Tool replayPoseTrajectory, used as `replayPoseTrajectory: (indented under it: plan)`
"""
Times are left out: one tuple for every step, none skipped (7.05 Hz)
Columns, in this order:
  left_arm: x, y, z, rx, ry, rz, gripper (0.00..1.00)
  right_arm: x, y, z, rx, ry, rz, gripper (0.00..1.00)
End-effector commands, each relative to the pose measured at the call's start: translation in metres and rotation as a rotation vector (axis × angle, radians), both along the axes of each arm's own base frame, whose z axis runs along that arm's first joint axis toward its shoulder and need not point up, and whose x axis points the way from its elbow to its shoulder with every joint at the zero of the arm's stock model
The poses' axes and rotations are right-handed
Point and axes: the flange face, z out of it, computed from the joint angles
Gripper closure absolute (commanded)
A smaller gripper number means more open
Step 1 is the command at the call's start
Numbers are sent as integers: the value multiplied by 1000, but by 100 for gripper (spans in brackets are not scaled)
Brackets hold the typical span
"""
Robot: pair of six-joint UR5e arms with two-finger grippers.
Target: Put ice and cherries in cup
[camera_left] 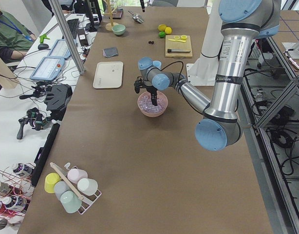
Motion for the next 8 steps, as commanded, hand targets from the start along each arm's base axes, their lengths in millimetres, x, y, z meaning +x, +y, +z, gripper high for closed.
replayPoseTrajectory:
  plan:
    - [-12, -12, 0, 28, 3, -12, 7, 0, 0, -2, 4, -1, 0, 0]
    - [-12, -11, -3, 31, 6, -12, 7, 0, -1, 0, 3, 2, 0, 0]
    - [-11, -12, -6, 38, 9, -12, 7, 0, -1, 0, 4, 2, -1, 0]
    - [-12, -13, -6, 45, 11, -7, 7, 0, -2, -1, 5, 5, 0, 0]
    - [-17, -16, -6, 57, 13, -8, 7, 0, -2, 0, 4, 6, 0, 0]
    - [-18, -17, -4, 76, 14, 7, 7, -1, -4, -2, 7, 6, -2, 0]
    - [-16, -18, 0, 82, 10, 20, 7, 0, -3, -1, 5, 6, 0, 0]
    - [-17, -18, -1, 98, 7, 22, 9, 0, -3, -1, 4, 6, 0, 0]
